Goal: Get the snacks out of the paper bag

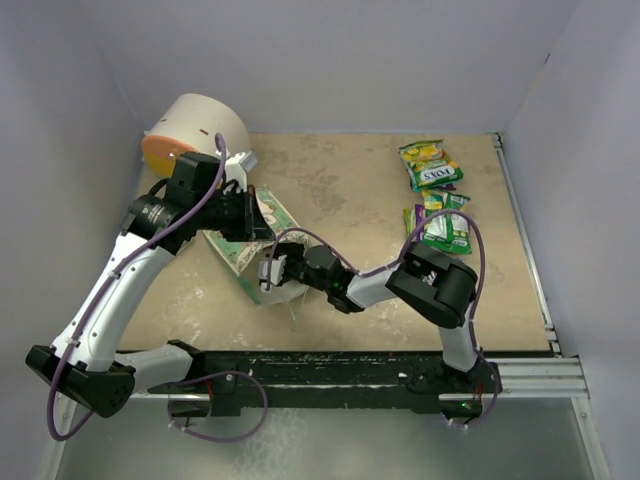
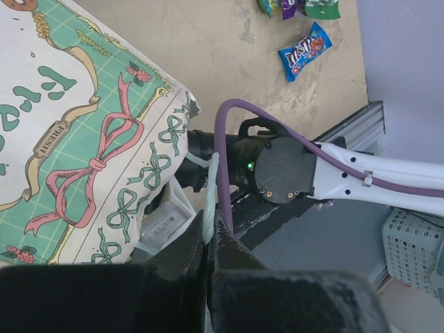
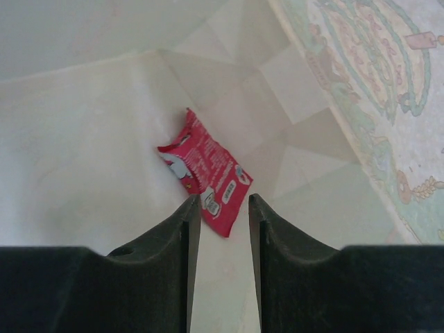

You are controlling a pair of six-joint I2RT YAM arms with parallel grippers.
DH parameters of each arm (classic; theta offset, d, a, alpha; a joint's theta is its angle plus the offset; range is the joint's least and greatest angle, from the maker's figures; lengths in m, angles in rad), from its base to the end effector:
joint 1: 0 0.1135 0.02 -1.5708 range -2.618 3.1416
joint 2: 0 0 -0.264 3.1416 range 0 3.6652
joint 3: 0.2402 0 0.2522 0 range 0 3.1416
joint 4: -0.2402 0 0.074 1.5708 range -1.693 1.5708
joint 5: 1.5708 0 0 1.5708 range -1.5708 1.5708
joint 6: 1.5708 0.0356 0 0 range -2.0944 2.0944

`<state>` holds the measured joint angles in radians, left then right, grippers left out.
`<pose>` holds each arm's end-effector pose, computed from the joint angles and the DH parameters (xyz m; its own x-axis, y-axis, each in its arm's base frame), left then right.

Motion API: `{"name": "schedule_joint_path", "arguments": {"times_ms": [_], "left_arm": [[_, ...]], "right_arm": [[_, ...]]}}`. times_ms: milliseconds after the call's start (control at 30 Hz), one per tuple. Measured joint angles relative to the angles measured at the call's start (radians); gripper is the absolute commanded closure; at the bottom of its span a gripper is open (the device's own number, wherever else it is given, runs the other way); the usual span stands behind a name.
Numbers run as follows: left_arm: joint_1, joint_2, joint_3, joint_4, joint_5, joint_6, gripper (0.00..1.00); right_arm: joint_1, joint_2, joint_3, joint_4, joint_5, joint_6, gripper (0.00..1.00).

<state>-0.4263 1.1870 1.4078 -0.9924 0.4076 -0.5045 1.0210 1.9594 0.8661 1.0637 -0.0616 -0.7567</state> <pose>0.1977 -0.1053 0.3961 -0.8643 -0.0948 -0.4939 0.2519 0.7683 -0.5884 0.2047 0.3383 0.1646 0.5951 -0.3404 -0.7280 -0.6528 0.3237 -0.6849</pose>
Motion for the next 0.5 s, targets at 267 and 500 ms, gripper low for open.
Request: {"name": "schedule_joint_path", "arguments": {"times_ms": [267,500], "left_arm": [[0.001,-0.010,0.010,0.000,0.045,0.027,1.00],[0.001,-0.015,0.016,-0.010,0.076,0.051,1.00]], "right_arm": [[0.000,0.082,0.077,0.054,0.062,-0.033,0.57],[0.000,0.147,0.129,0.070,0.050,-0.063,0.43]]}}
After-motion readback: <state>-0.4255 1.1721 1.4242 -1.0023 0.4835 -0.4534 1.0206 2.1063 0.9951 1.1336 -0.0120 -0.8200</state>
